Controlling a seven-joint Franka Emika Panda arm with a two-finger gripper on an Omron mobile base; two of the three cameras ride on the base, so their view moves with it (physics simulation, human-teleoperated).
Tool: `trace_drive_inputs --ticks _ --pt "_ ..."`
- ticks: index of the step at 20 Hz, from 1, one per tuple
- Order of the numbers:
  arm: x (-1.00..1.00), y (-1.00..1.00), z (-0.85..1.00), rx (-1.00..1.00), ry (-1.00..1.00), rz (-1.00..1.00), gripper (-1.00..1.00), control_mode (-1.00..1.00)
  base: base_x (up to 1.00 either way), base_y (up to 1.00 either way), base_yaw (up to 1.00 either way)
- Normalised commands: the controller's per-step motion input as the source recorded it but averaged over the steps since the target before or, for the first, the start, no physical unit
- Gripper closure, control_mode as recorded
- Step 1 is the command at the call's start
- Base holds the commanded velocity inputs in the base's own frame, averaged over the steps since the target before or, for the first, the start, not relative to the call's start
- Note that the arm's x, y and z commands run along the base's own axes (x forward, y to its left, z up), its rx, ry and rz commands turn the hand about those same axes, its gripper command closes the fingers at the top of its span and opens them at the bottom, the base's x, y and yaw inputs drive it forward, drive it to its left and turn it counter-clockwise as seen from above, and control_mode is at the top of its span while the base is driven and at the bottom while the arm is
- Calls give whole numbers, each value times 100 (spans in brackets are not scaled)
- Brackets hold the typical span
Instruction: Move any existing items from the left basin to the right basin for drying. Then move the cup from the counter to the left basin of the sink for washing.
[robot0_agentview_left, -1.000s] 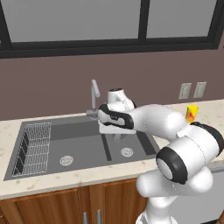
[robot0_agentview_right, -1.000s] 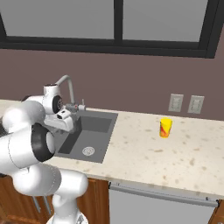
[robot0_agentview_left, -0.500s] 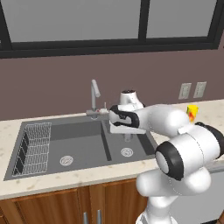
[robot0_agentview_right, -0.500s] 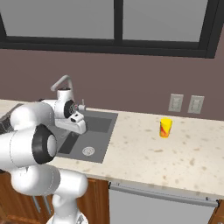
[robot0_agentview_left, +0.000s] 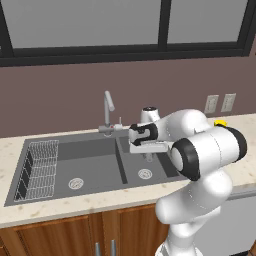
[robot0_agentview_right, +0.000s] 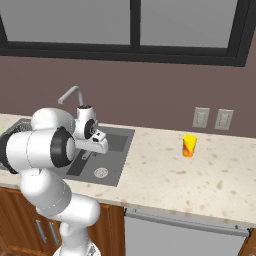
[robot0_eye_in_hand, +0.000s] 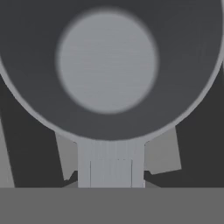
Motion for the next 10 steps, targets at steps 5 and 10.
trace_drive_inputs --ticks 5,10 --pt "43 -8 -31 2 0 9 100 -100 0 0 0" --pt "33 -2 -36 2 1 9 100 -100 0 0 0"
